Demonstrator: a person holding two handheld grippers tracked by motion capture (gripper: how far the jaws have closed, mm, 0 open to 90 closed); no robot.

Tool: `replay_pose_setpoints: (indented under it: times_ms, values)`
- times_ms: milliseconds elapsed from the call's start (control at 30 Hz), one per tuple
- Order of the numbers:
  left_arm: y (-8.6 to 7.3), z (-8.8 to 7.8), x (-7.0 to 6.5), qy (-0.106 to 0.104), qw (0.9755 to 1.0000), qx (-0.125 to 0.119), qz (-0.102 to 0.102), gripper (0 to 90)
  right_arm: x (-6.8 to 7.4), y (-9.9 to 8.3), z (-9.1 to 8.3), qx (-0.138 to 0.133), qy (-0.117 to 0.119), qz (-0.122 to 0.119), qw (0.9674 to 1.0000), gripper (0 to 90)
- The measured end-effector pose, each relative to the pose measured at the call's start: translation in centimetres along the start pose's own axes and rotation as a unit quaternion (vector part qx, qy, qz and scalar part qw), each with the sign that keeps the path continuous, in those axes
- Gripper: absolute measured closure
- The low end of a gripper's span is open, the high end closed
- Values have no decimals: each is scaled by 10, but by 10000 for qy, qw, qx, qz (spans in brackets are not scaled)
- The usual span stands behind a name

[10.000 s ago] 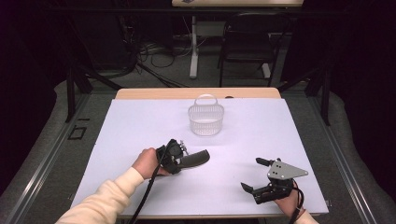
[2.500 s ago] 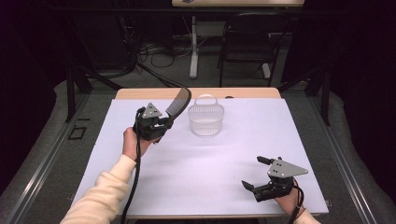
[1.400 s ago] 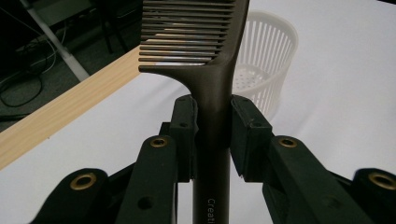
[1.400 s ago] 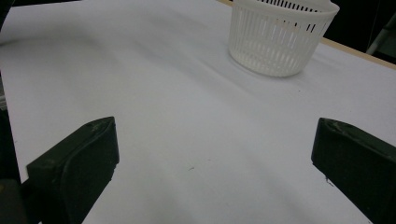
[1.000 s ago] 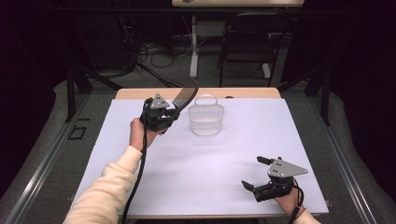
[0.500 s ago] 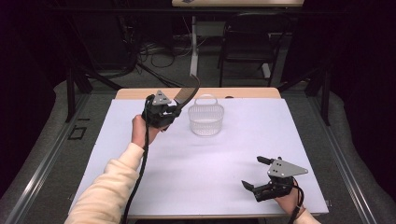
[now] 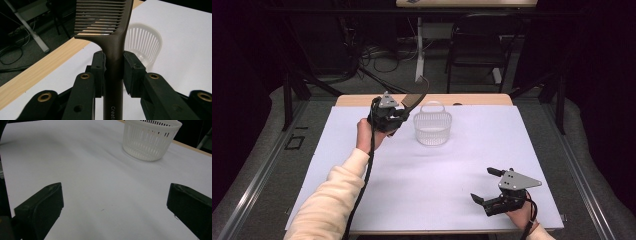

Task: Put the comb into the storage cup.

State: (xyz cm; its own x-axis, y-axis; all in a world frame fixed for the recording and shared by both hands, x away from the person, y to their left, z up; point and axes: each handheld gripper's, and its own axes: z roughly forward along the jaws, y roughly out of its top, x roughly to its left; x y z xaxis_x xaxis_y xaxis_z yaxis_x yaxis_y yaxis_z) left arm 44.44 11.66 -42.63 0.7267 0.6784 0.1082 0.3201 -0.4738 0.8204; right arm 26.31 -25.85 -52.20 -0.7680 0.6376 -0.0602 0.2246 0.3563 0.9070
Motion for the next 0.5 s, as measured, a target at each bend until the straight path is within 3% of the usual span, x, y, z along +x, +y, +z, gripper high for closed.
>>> replay_pose_setpoints:
  times_ms: [500]
  values:
    - [10,12,1,-50,10000,-37,35,725,0,0,0,-6,-1,-5,10000,3]
